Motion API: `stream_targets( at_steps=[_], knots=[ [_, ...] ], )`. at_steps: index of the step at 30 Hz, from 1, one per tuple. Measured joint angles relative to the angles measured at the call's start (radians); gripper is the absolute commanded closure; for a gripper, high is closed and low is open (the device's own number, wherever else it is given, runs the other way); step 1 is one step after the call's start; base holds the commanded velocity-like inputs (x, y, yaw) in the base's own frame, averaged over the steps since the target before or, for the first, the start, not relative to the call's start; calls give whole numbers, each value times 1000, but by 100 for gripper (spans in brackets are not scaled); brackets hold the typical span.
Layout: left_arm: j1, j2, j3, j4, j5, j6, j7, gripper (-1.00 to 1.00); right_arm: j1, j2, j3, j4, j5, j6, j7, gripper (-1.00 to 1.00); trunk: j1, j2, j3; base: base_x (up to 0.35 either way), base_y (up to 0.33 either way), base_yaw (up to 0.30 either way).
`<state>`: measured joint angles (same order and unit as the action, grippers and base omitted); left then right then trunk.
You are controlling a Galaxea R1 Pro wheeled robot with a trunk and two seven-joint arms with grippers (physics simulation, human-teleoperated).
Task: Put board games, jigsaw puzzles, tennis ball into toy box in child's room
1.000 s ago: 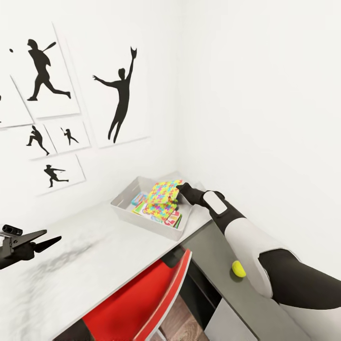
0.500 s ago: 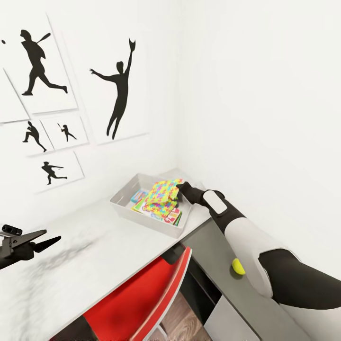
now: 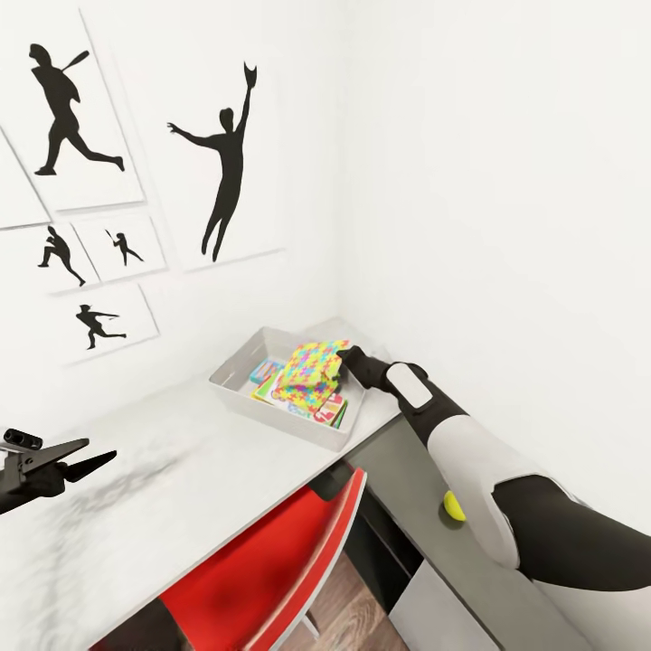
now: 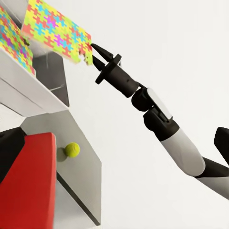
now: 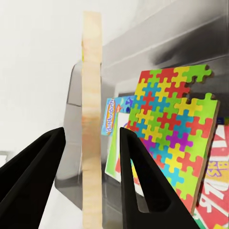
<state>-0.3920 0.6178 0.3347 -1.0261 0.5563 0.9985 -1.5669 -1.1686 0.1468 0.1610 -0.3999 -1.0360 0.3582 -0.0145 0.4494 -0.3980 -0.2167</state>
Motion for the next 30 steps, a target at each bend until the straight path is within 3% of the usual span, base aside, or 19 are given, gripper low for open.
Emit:
stream_targets(
  at_steps=[5, 7, 16, 30],
  knots=[
    [-2, 18, 2, -3, -1, -1, 0, -100, 23, -8, 25, -22, 11, 17, 20, 100, 0, 0, 0, 0, 0, 0],
    [-1, 15, 3, -3, -1, -1, 0, -100, 25, -1, 19, -11, 5, 28, 30, 100, 0, 0, 0, 0, 0, 0],
    [-1, 29, 1, -3, -1, -1, 0, -100, 52, -18, 11, -48, 5, 77, 70, 100, 0, 0, 0, 0, 0, 0],
    [-1, 31, 0, -3, -1, -1, 0, -100, 59, -24, 9, -85, 5, 83, 72, 100, 0, 0, 0, 0, 0, 0]
  ],
)
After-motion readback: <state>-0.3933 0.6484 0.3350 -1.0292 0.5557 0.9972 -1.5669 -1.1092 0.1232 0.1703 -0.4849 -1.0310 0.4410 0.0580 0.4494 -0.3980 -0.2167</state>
